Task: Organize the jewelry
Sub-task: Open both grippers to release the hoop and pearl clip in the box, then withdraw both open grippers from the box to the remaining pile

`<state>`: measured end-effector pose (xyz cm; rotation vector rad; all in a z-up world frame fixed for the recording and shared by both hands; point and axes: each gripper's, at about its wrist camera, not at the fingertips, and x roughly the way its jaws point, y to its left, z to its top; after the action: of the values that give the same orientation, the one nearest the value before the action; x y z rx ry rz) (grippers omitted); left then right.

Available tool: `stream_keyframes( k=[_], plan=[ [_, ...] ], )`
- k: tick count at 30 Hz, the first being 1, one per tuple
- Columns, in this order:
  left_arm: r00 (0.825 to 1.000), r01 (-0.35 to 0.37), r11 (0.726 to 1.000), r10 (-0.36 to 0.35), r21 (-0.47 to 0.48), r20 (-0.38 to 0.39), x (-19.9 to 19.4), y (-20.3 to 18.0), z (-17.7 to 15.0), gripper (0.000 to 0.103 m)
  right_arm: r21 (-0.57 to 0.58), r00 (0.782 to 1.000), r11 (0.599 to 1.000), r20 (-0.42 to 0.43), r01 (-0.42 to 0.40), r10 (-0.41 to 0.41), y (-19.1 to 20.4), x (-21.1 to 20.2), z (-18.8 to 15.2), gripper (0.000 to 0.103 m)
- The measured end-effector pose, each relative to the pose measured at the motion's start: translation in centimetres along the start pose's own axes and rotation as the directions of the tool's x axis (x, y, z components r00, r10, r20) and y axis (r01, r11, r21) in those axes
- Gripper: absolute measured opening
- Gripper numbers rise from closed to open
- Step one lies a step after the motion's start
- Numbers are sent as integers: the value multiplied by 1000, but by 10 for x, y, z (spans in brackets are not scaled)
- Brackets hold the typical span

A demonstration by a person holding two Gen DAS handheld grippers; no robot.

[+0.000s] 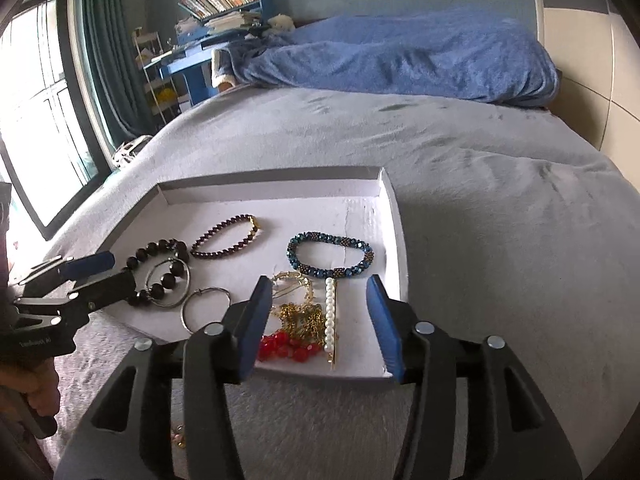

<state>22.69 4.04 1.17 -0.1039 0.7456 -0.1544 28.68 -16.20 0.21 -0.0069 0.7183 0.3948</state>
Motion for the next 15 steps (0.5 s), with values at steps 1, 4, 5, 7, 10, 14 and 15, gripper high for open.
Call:
stream_keyframes(
  k=[1,4,5,7,10,14,15],
  plan=[
    [1000,1,1000,-1,-4,-1,-2,0,-1,75,5,1000,1000,4,1,-1,-1,-2,0,60],
    [1000,-2,1000,2,-11,-2,-7,2,-6,77,29,1000,1000,14,6,-6,-4,-9,-2,66],
    [1000,-2,1000,2,-13,-3,-9,3,-8,78,36,1000,999,14,6,-7,-5,-11,-2,67],
    [1000,-2,1000,2,-17,-1,-13,4,-12,78,48,1000,999,13,4,-4,-6,-15,-5,74],
    [1000,-3,1000,3,-19,1,-22,5,-21,78,72,1000,997,14,-2,1,-6,-22,-12,77],
    [999,-5,1000,5,7,34,-38,2,-29,79,72,1000,997,18,-8,7,0,-31,-21,81],
    [999,9,1000,-10,3,52,-45,2,-32,79,70,1000,998,19,-8,7,1,-33,-23,82]
  ],
)
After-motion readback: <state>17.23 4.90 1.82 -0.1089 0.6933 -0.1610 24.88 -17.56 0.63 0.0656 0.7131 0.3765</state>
